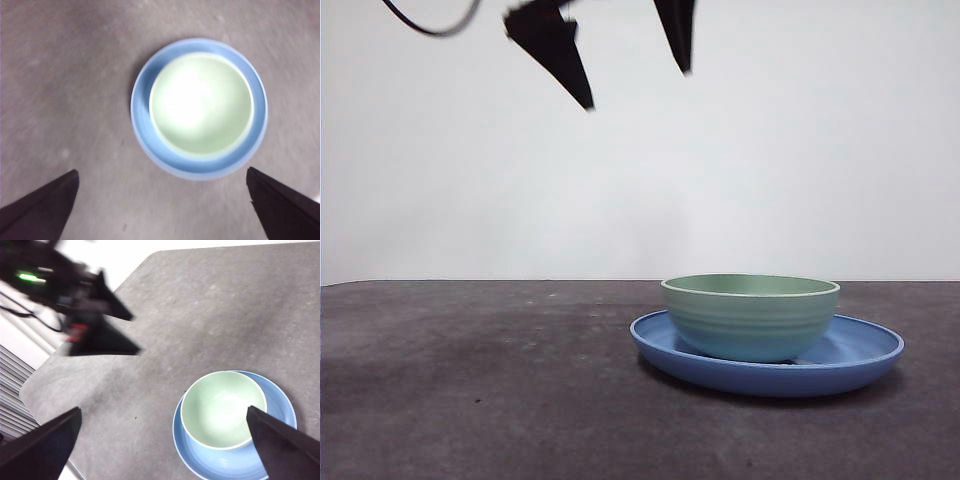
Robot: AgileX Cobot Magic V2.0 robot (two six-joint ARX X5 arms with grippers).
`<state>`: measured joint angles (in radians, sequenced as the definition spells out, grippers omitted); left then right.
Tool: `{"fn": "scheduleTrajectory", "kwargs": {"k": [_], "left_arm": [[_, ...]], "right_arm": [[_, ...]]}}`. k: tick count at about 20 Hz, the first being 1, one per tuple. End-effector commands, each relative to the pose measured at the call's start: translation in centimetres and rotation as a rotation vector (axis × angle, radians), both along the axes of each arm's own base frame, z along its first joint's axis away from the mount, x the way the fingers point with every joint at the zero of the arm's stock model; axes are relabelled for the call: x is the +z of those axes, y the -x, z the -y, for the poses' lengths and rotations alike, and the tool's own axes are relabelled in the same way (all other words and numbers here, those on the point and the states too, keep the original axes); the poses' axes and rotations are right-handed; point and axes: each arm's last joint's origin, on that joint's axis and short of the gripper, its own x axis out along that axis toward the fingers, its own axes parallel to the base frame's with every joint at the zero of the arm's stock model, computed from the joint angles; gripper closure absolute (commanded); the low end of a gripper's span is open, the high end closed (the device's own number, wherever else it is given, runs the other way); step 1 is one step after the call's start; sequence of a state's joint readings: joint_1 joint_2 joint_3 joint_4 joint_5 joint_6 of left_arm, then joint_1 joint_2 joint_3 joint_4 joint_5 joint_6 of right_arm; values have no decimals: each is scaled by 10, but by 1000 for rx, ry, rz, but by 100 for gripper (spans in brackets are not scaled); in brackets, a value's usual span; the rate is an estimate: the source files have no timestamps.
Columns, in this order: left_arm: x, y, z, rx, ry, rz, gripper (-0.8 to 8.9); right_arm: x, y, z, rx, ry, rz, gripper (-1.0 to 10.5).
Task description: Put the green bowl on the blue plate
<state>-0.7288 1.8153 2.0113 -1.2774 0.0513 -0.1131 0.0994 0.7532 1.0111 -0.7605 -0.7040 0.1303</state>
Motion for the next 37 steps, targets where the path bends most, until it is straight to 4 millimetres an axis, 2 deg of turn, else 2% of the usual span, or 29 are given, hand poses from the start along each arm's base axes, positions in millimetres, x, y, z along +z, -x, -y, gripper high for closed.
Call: {"fn": "scheduleTrajectory", "kwargs": {"k": [1,3,5,14,20,24,27,30,34,37], "left_arm": [[25,19,-13,-43,27,60,219],[36,35,-28,-46,47,87,219],[37,51,-42,-46,63,107,220],[3,123,-118,6,206,269,220],[-24,166,-158,13,275,383,220],[-23,195,-180,23,368,419,220],[-21,209,-192,24,391,446,221],[-23,215,-196,17,379,441,222],[-23,216,-197,15,376,441,222],[-23,216,-197,15,376,441,222]], "right_arm": [[5,1,0,10,5,26,402],[5,1,0,10,5,26,402],[5,1,0,10,5,26,402],[5,0,0,10,7,27,402],[4,1,0,10,8,22,402],[3,1,0,-5,17,10,402],[1,-2,1,-71,58,-6,402],[-5,-8,1,-80,73,-66,402],[-24,-29,0,-74,102,-242,403],[-43,-55,2,-65,153,-339,404]]}}
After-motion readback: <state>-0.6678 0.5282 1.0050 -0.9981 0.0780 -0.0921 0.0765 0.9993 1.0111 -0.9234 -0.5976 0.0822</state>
